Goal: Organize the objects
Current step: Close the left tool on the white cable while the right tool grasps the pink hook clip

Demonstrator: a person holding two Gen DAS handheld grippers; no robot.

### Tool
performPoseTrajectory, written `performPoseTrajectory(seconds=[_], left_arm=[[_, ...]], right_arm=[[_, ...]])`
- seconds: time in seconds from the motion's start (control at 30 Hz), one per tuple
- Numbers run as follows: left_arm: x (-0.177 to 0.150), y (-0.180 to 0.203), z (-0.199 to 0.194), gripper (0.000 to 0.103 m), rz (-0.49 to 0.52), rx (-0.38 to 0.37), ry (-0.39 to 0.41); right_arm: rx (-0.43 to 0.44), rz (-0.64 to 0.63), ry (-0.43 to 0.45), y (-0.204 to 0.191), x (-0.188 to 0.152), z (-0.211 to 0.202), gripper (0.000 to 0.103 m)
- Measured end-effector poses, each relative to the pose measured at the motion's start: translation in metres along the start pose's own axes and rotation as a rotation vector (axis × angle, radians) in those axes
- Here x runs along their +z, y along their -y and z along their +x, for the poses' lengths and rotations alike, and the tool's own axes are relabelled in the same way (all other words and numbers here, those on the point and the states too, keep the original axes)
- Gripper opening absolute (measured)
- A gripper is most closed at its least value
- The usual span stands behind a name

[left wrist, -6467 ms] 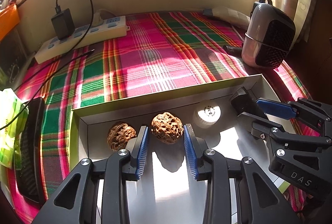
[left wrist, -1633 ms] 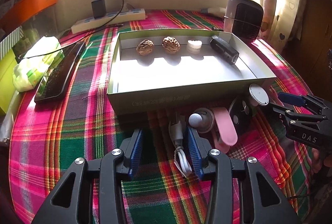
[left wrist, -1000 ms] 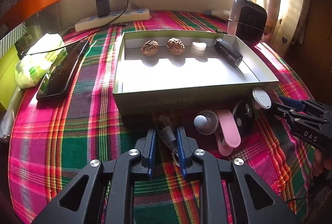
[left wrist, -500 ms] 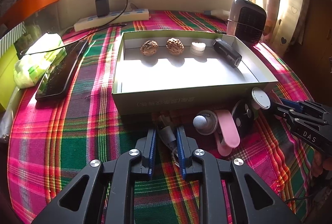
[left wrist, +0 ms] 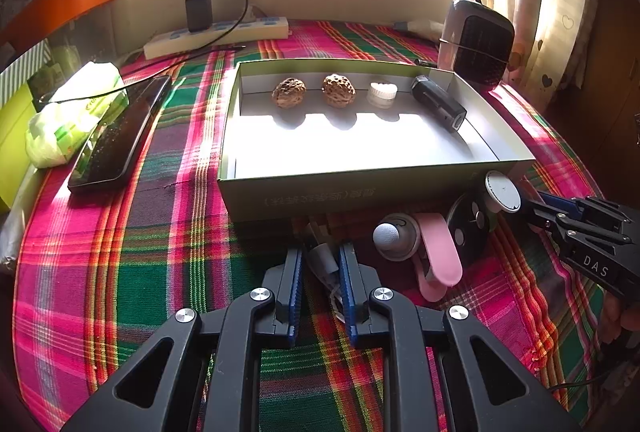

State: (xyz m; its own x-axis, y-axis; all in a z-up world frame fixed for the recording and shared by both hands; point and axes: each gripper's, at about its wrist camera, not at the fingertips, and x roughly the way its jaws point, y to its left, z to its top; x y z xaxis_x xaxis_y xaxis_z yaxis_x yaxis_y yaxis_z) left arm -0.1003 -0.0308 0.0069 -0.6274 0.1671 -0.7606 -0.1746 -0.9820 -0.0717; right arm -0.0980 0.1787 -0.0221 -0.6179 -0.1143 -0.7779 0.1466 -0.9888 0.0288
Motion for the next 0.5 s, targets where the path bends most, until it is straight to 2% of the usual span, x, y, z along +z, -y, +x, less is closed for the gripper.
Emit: performPoseTrajectory(seconds=[0.5], left_arm=[[-0.0016, 0.0017, -0.0032, 0.013, -0.011, -0.003, 0.008]], right_arm=[[0.005, 0.005, 0.001, 0.0001, -0.001, -0.0016, 0.025]])
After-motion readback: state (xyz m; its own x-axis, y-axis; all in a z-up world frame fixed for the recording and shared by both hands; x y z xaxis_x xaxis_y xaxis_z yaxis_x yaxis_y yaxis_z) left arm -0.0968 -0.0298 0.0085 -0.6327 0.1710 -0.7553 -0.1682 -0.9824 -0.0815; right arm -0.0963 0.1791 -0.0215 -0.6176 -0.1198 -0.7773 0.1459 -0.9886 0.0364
